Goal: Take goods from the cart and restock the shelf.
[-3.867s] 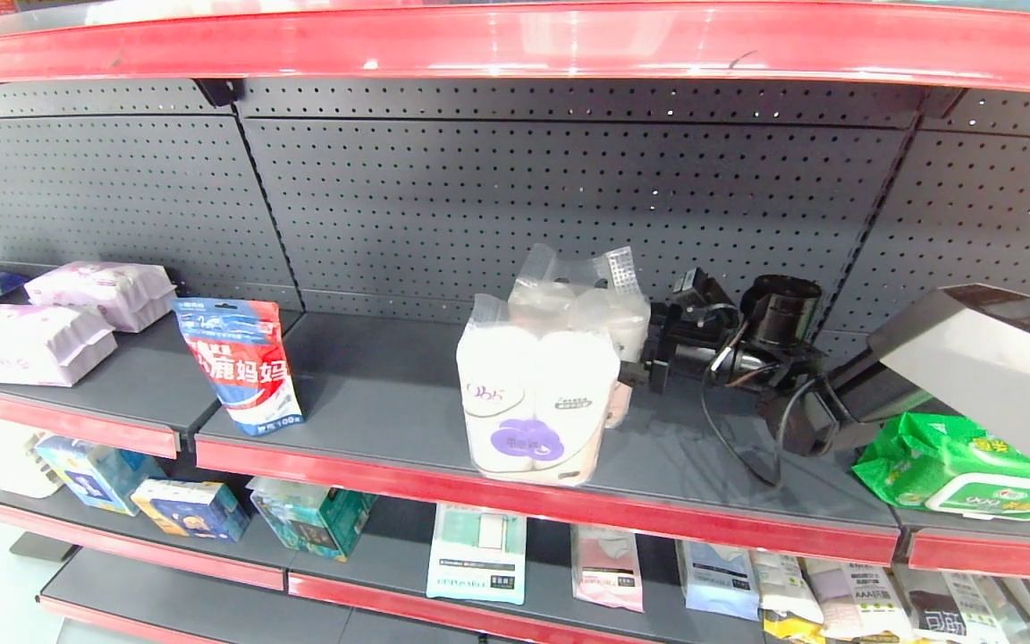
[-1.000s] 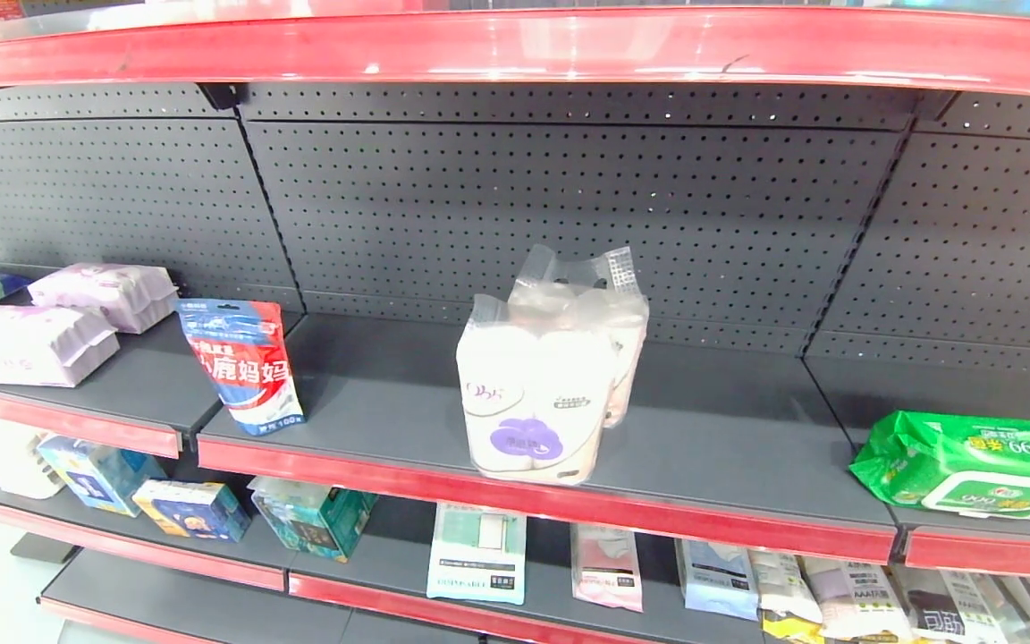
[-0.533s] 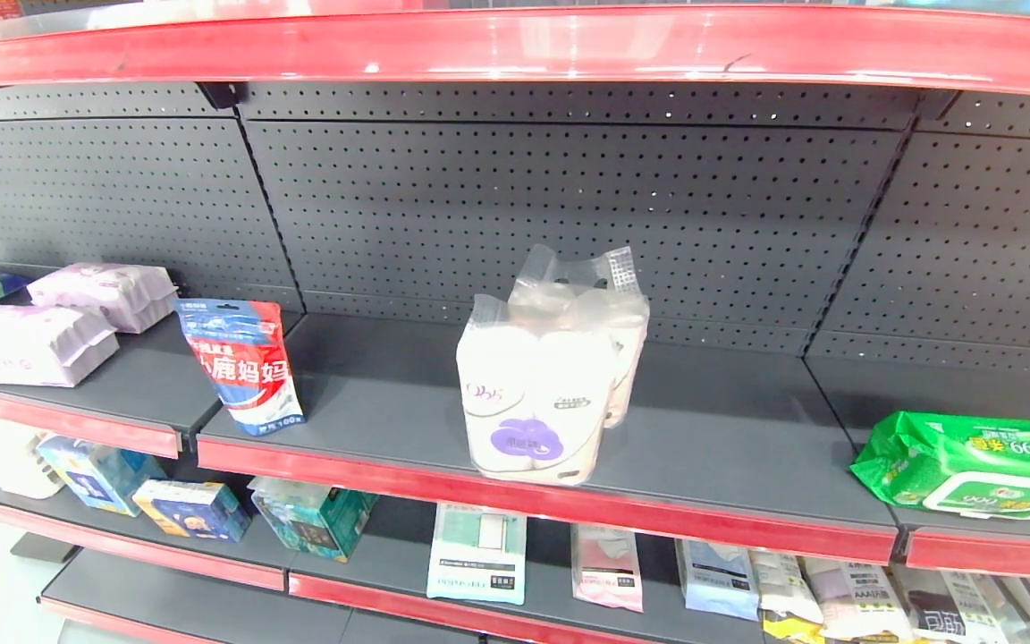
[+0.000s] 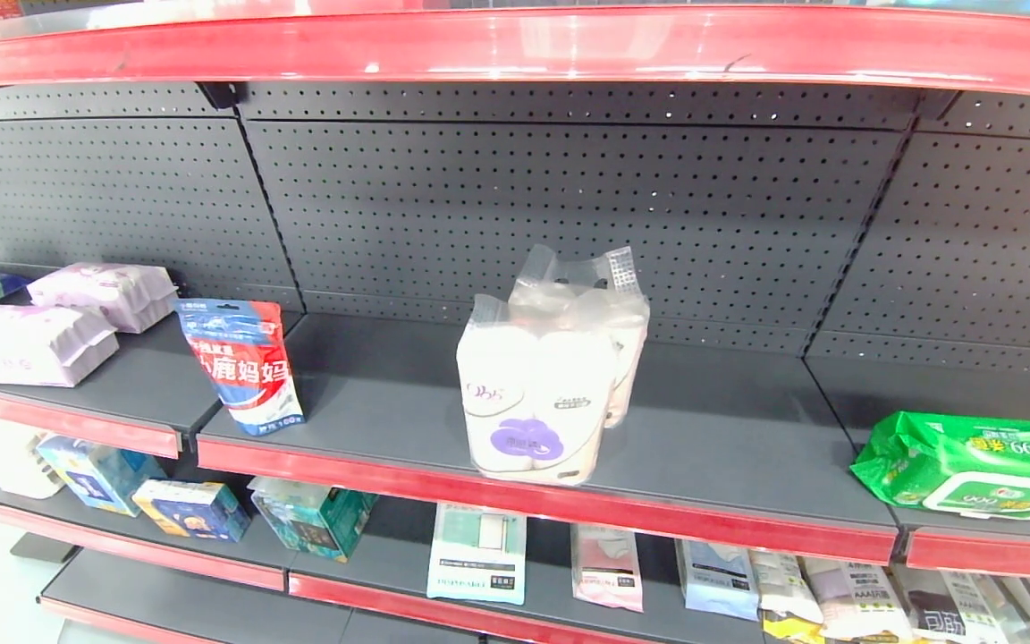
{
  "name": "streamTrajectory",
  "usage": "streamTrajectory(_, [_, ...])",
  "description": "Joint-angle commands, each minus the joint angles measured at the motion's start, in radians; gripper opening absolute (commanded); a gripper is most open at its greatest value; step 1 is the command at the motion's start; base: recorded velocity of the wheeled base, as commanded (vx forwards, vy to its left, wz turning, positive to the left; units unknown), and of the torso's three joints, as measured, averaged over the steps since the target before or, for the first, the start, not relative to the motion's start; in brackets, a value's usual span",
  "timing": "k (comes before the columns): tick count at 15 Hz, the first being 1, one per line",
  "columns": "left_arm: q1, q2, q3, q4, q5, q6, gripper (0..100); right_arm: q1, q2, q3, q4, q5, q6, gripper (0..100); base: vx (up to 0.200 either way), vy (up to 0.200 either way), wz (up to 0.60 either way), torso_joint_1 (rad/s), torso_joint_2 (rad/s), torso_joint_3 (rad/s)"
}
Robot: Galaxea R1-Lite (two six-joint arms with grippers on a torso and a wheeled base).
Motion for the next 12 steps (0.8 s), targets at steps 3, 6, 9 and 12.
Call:
streamTrajectory(3, [0.0,0.001,0.0,0.0,0.0,-0.001,100,0.008,0.008,0.0,0.001,0.002,0.006,100,0.0,0.0,0.0,0.0,0.0,0.0])
streamTrajectory(6, [0.0,0.001,0.0,0.0,0.0,0.001,100,0.153,-0.017,0.0,0.001,-0.001,0.024,100,0.0,0.0,0.0,0.0,0.0,0.0])
streamTrajectory(9, [0.0,0.001,0.0,0.0,0.0,0.001,100,0.139,-0.094,0.0,0.001,-0.035,0.037,100,0.0,0.0,0.0,0.0,0.0,0.0])
streamTrajectory(12, [0.0,0.001,0.0,0.0,0.002,-0.001,100,0.14,-0.094,0.0,0.002,-0.063,0.035,100,0.0,0.0,0.0,0.0,0.0,0.0])
